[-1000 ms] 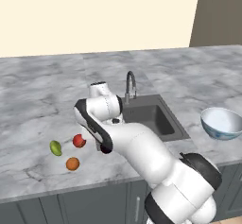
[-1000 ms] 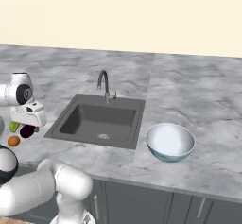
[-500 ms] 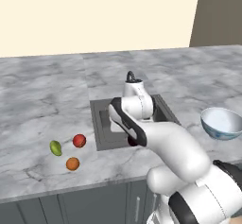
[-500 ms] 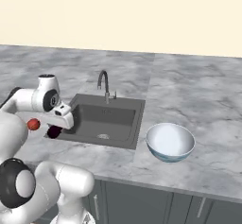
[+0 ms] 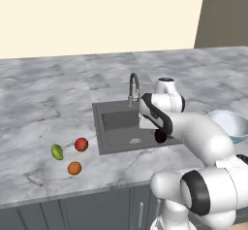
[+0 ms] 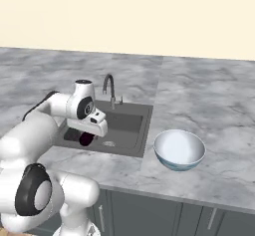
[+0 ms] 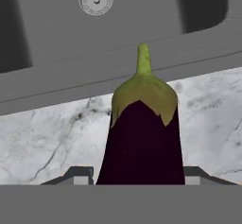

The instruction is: There is a mixed pile of frozen fruits and vegetables on the counter. Locate all the frozen vegetables and place the items in a bowl on the counter. Take all the frozen fruits and defrost them in a running sink.

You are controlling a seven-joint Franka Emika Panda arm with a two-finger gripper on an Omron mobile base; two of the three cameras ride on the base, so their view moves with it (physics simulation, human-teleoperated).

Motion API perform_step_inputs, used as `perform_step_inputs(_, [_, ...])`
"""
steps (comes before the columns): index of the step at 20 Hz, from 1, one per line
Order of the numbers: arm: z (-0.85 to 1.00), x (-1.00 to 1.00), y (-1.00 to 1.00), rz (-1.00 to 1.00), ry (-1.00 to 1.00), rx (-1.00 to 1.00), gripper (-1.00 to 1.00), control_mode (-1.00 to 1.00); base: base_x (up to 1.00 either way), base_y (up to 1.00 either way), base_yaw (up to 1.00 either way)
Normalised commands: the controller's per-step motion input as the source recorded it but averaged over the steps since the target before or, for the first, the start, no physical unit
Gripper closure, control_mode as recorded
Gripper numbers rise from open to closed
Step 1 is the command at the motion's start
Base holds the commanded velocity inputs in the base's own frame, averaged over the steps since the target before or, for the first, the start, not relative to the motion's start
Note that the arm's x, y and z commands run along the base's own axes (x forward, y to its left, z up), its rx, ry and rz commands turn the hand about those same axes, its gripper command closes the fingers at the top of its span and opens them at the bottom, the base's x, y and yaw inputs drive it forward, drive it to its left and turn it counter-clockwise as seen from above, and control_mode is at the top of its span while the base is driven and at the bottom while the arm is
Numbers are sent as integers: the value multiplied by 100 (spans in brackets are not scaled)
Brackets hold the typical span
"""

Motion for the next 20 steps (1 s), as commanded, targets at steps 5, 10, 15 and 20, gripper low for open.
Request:
perform_step_inputs(5, [18,17,-90,-4,2,3,100,-100,0,0,0])
perform_step_inputs(10, [40,0,-66,-9,3,0,100,-100,0,0,0])
perform_step_inputs(15, [41,0,-64,-7,1,-1,100,-100,0,0,0])
perform_step_inputs(20, [27,0,-68,-7,0,-5,100,-100,0,0,0])
